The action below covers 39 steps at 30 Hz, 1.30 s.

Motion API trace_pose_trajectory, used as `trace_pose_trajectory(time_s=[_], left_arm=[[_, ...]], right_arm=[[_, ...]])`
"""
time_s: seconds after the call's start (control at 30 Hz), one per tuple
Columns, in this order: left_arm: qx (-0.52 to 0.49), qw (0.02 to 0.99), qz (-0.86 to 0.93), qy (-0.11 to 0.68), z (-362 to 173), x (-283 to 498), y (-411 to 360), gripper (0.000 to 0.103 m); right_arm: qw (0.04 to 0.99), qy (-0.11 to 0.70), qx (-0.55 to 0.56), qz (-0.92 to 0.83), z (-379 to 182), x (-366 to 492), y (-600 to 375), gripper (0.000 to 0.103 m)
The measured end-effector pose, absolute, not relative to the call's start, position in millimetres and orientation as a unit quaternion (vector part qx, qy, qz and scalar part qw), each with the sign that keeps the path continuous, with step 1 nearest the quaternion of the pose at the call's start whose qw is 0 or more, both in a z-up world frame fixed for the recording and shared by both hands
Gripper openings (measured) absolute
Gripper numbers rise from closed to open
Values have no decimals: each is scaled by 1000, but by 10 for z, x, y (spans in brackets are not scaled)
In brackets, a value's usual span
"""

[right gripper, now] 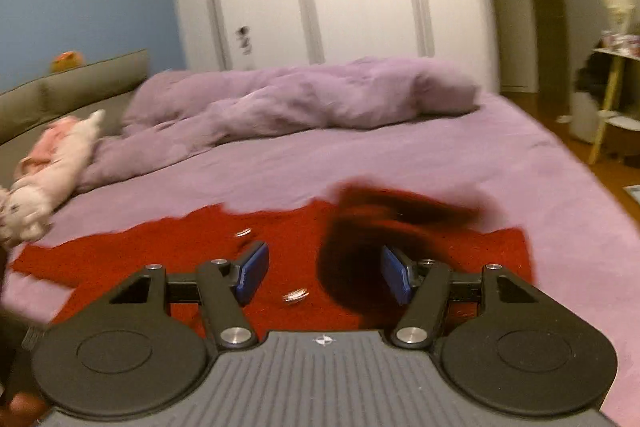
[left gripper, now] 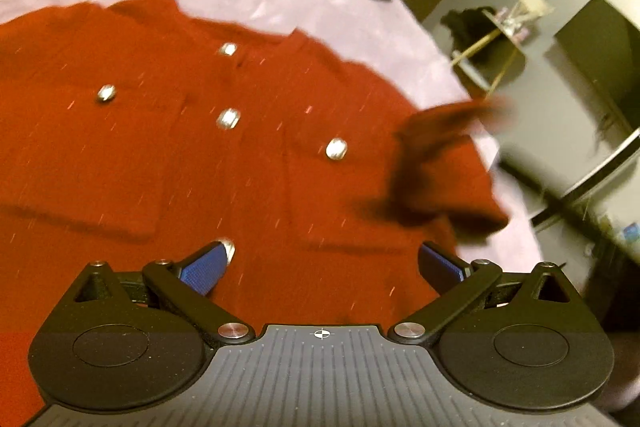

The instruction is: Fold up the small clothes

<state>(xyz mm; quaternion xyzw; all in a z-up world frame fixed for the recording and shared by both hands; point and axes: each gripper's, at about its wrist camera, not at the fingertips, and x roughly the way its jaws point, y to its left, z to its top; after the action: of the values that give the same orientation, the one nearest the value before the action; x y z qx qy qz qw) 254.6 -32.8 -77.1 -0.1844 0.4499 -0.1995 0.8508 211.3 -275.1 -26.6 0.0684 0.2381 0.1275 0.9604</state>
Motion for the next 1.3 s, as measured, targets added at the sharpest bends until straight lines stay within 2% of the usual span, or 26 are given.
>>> trace_pose_trajectory(time_s=[0.2,0.27,0.33,0.47,0.5,0.53,0.63,0.87,1.0,1.2,1.3], left_arm=[[-216,829,-222,466,-899,3137,-582,103],[-221,823,-219,476,-1021,3308,-662,98],[-236,807,-213,497,-1161,3500,-720,84],[-275,782,-196,524,-1403,3717,-784,66],[-279,781,-193,525,-1415,3729,-795,54],[-279,780,-188,527,-1431,3753,-810,35],[-266,789,-193,520,-1368,3782,-844,26],[-186,852,-210,443,-720,3633,-597,21],[-147,882,-175,412,-527,3589,-242,20],[-82,905,-65,413,-690,3612,294,20],[-98,898,-54,426,-816,3618,507,21]], right_arm=[[943,293,132,85,-725,1771,-2947,56],[939,304,143,67,-870,1682,-3184,55],[937,308,154,51,-923,1601,-3282,54],[936,306,170,26,-997,1546,-3382,54],[936,304,173,22,-993,1556,-3405,54],[936,303,177,17,-994,1547,-3428,54],[934,303,191,10,-989,1601,-3502,54],[911,281,299,44,-977,1982,-3651,54],[877,303,369,54,-1158,2261,-3611,48],[863,317,391,35,-1385,2484,-3474,45],[857,324,399,29,-1434,2557,-3417,40]])
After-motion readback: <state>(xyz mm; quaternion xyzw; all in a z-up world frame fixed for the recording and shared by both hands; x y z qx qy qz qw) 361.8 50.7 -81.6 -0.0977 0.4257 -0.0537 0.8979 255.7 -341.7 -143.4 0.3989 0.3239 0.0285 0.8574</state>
